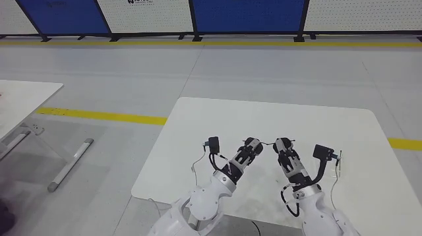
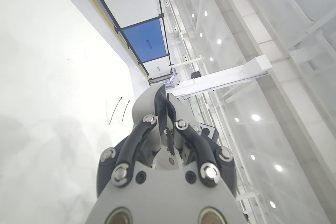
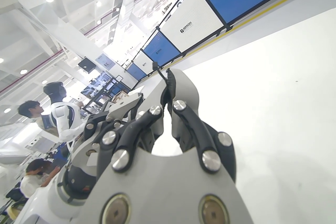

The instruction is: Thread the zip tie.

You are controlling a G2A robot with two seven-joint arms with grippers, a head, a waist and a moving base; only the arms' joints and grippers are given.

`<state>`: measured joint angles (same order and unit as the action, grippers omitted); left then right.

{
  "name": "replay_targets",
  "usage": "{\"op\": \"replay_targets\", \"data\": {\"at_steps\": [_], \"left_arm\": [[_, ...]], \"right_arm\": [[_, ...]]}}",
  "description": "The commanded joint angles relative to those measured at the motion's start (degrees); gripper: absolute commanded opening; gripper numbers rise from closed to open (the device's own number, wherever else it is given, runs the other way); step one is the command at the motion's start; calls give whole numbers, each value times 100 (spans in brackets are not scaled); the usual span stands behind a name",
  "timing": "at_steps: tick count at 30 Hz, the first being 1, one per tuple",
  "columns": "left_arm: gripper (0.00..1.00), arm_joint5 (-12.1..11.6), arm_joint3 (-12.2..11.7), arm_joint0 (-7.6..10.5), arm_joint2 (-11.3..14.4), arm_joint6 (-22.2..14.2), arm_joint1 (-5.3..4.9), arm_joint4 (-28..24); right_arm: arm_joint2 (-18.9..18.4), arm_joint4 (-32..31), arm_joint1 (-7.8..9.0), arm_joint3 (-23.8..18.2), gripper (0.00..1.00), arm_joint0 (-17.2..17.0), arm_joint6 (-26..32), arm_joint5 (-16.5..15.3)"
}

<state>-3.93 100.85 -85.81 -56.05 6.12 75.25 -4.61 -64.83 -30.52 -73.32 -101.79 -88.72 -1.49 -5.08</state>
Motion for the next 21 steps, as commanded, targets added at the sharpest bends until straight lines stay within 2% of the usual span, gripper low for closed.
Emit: {"op": "replay_targets", "data": {"at_steps": [1,2,4,5,6,11,16,21], "left_arm": [[0,42,-2,0,-1,4,4,3],[0,57,1,0,-1,6,5,6],[9,104,-9,6,-2,3,5,66],[15,114,-11,7,2,-1,6,92],[30,125,-20,13,11,-29,4,151],[46,153,-31,14,56,86,6,496],[43,226,-33,21,138,181,10,912],[38,320,-52,55,198,143,27,977]], "right_arm": [[1,-28,-5,-3,0,-6,-12,19],[1,-42,-7,-2,0,-6,-15,26],[5,-78,-12,1,0,-5,-21,41],[6,-91,-15,2,0,-5,-23,45],[7,-114,-16,4,0,-6,-24,50],[15,-395,-21,8,0,-15,-94,103],[42,-579,-35,16,0,-20,-178,151],[50,-653,-45,17,0,-13,-174,118]]}}
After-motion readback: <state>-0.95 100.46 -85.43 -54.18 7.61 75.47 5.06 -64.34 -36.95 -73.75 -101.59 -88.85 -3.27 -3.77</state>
